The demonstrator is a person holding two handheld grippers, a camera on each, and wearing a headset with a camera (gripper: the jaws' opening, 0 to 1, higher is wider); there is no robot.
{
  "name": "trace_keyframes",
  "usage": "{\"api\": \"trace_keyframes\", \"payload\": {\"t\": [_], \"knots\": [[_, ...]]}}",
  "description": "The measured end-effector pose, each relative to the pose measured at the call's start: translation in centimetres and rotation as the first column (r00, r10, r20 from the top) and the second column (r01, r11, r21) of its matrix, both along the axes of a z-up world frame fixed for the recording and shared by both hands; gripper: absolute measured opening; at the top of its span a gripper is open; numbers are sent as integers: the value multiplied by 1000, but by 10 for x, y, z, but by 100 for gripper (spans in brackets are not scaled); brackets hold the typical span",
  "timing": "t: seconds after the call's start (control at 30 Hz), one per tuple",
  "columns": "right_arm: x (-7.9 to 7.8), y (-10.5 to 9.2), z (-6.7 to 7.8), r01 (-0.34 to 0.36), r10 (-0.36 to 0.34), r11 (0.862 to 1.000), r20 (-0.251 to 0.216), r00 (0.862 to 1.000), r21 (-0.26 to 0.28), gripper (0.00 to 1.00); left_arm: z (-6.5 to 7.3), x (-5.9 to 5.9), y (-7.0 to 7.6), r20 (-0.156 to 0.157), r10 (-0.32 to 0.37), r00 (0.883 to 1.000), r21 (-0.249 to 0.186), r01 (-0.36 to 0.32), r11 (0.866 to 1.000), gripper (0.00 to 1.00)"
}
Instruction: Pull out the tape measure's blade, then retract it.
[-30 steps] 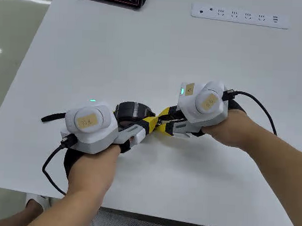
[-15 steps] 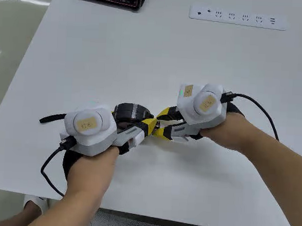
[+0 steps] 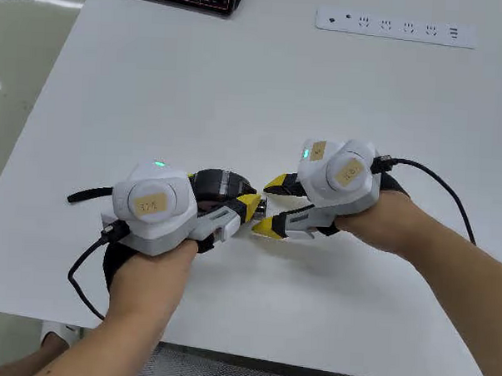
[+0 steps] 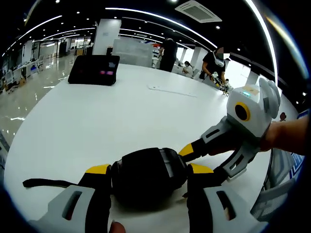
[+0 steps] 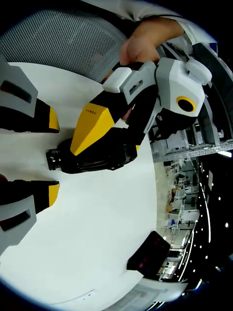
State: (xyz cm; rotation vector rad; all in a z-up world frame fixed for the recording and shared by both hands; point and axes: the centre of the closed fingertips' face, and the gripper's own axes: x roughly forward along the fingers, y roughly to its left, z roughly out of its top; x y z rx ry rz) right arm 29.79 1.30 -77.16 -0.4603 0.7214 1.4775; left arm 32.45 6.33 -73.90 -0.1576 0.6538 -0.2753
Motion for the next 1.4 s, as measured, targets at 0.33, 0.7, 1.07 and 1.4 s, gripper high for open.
{"api": "trace_keyframes", "payload": {"t": [0.33,0.7,1.07,1.4], "knots": [[-2,-8,12,44,-44,999,4,999,32,42,7,-5,4,33,-67,997,39,66,997,61],[-4,-23,23,111,-111,992,5,994,61,60,9,-19,10,41,-192,981,143,184,972,69],[-6,-37,33,146,-148,987,18,989,72,70,13,-29,11,41,-286,957,224,270,937,77],[-8,-53,38,184,-186,980,28,982,80,77,21,-35,15,56,-344,937,260,319,912,80]]}}
